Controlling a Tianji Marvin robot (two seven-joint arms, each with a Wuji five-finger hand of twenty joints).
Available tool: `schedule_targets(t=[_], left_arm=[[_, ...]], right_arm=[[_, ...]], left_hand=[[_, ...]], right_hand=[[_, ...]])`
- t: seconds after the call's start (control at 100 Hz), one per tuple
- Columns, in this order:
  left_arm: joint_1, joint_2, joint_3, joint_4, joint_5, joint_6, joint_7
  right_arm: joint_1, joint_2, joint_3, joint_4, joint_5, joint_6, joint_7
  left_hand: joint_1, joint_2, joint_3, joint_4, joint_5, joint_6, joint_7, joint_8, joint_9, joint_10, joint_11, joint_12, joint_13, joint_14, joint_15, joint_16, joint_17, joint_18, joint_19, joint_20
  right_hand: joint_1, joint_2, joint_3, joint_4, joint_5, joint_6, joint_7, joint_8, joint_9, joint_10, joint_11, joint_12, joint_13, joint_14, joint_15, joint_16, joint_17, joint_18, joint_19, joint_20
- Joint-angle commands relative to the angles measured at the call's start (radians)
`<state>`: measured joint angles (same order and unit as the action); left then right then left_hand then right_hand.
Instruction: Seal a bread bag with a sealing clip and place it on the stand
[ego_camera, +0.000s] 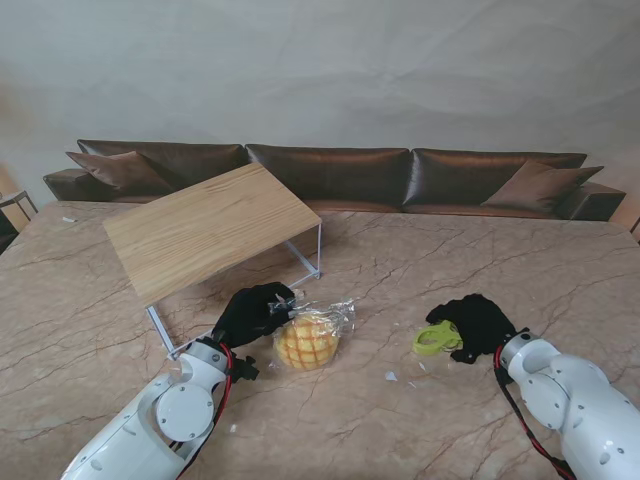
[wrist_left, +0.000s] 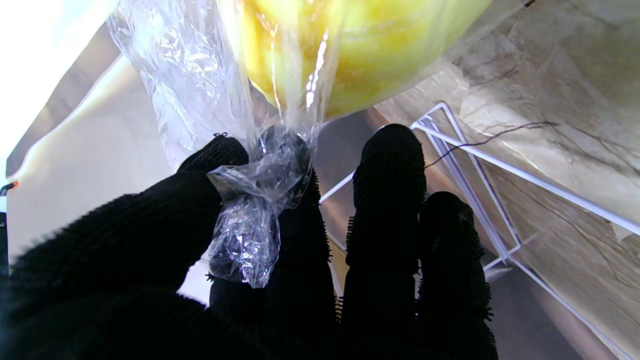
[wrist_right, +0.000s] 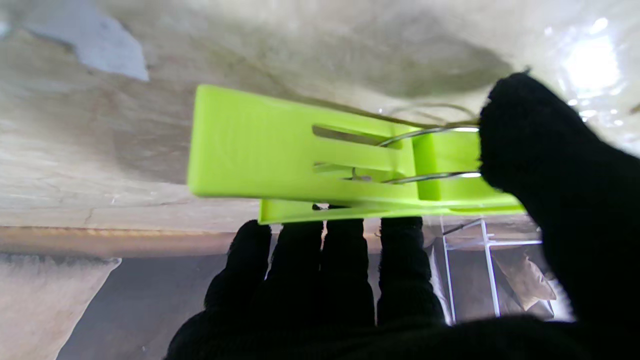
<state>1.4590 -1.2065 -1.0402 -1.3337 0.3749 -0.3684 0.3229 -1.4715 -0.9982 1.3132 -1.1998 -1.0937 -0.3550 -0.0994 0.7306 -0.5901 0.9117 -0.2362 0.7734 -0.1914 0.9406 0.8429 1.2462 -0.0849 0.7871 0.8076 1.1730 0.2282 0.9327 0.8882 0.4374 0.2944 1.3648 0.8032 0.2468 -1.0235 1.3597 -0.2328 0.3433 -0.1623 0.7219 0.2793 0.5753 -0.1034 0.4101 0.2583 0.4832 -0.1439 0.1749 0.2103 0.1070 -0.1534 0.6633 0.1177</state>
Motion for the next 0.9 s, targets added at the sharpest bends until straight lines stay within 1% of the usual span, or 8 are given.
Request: schedule_targets(t=[0.0,0.09,0.18,0.39,0.51,0.67,0.79,0.89], left_arm=[[0.004,-0.002,0.001,0.001,-0.004,-0.004,-0.007],[0.004,-0.002,0.001,0.000,-0.005,-0.005,-0.009],[0.004,-0.001,0.000,0.000,-0.004,-0.005,-0.012],[-0.001,-0.003,0.003,0.005,-0.005,-0.008,-0.008],[-0.001,-0.004,0.007,0.007,-0.007,-0.011,-0.004],[-0.001,-0.006,0.009,0.009,-0.007,-0.015,0.001],[-0.001,-0.006,0.009,0.012,-0.007,-0.020,0.001],[0.000,-0.005,0.007,0.012,-0.007,-0.021,-0.002]], right_arm=[[-0.005,0.000,-0.016,0.032,0.001,-0.008,0.029],[0.000,-0.001,-0.024,0.046,-0.010,0.001,-0.011],[-0.013,-0.006,-0.012,0.033,-0.006,0.005,-0.035],[-0.074,-0.021,0.052,-0.053,-0.007,0.003,-0.077],[-0.100,-0.033,0.078,-0.094,0.028,0.006,-0.081],[-0.124,-0.031,0.106,-0.131,-0.005,0.002,-0.092],[-0.134,-0.024,0.124,-0.132,-0.040,-0.011,-0.103],[-0.149,-0.020,0.142,-0.135,-0.059,-0.022,-0.104]], left_hand=[[0.034,0.086,0.024,0.014,0.036,-0.158,0.081,0.042,0.014,-0.093,0.028,0.027,0.005,-0.019,0.006,0.012,-0.010,-0.019,0.044,0.018],[0.035,0.086,0.023,0.014,0.035,-0.159,0.081,0.042,0.014,-0.094,0.029,0.028,0.005,-0.019,0.006,0.012,-0.011,-0.019,0.044,0.018],[0.034,0.086,0.023,0.014,0.035,-0.159,0.081,0.042,0.014,-0.094,0.029,0.028,0.005,-0.019,0.006,0.012,-0.011,-0.018,0.043,0.018],[0.034,0.087,0.023,0.015,0.035,-0.159,0.081,0.043,0.014,-0.094,0.029,0.028,0.003,-0.019,0.005,0.012,-0.011,-0.020,0.044,0.020],[0.033,0.086,0.022,0.015,0.036,-0.161,0.080,0.043,0.013,-0.094,0.030,0.028,0.005,-0.018,0.006,0.013,-0.010,-0.018,0.046,0.021],[0.033,0.088,0.022,0.016,0.035,-0.162,0.079,0.044,0.013,-0.093,0.029,0.028,0.005,-0.018,0.006,0.013,-0.010,-0.018,0.047,0.021],[0.033,0.088,0.020,0.016,0.035,-0.162,0.079,0.044,0.012,-0.092,0.029,0.028,0.005,-0.017,0.006,0.013,-0.010,-0.018,0.047,0.022],[0.033,0.090,0.018,0.015,0.034,-0.163,0.077,0.044,0.012,-0.089,0.029,0.028,0.004,-0.016,0.006,0.013,-0.011,-0.017,0.048,0.022]], right_hand=[[0.056,0.006,0.014,0.020,-0.017,0.013,-0.005,-0.022,-0.025,0.019,0.005,0.000,0.032,-0.002,0.038,-0.019,-0.002,-0.021,-0.027,-0.019],[0.035,-0.002,0.008,0.017,-0.029,0.014,-0.002,-0.023,-0.042,0.016,0.019,0.006,0.023,-0.004,0.043,-0.017,0.000,-0.018,-0.044,-0.029],[0.015,-0.016,0.000,0.010,-0.031,0.016,0.002,-0.022,-0.049,0.016,0.032,0.012,0.020,-0.006,0.049,-0.014,0.004,-0.025,-0.046,-0.031],[-0.047,-0.041,-0.011,-0.004,-0.031,0.009,0.008,-0.022,-0.047,0.014,0.042,0.015,0.027,-0.007,0.058,-0.010,0.016,-0.034,-0.046,-0.032],[-0.074,-0.047,-0.013,-0.010,-0.029,0.009,0.008,-0.023,-0.046,0.015,0.040,0.013,0.025,-0.002,0.057,-0.010,0.021,-0.024,-0.045,-0.031],[-0.084,-0.047,-0.013,-0.013,0.006,0.006,0.018,-0.020,-0.009,0.018,0.046,0.013,0.059,0.003,0.067,-0.008,0.047,-0.024,-0.024,-0.022],[-0.076,-0.059,-0.012,-0.014,0.062,0.001,0.031,-0.013,0.055,0.021,0.042,0.009,0.106,0.010,0.086,0.001,0.097,-0.022,-0.020,-0.021],[-0.069,-0.066,-0.011,-0.013,0.081,0.004,0.031,-0.009,0.080,0.024,0.032,0.005,0.124,0.013,0.089,0.004,0.126,-0.015,-0.036,-0.031]])
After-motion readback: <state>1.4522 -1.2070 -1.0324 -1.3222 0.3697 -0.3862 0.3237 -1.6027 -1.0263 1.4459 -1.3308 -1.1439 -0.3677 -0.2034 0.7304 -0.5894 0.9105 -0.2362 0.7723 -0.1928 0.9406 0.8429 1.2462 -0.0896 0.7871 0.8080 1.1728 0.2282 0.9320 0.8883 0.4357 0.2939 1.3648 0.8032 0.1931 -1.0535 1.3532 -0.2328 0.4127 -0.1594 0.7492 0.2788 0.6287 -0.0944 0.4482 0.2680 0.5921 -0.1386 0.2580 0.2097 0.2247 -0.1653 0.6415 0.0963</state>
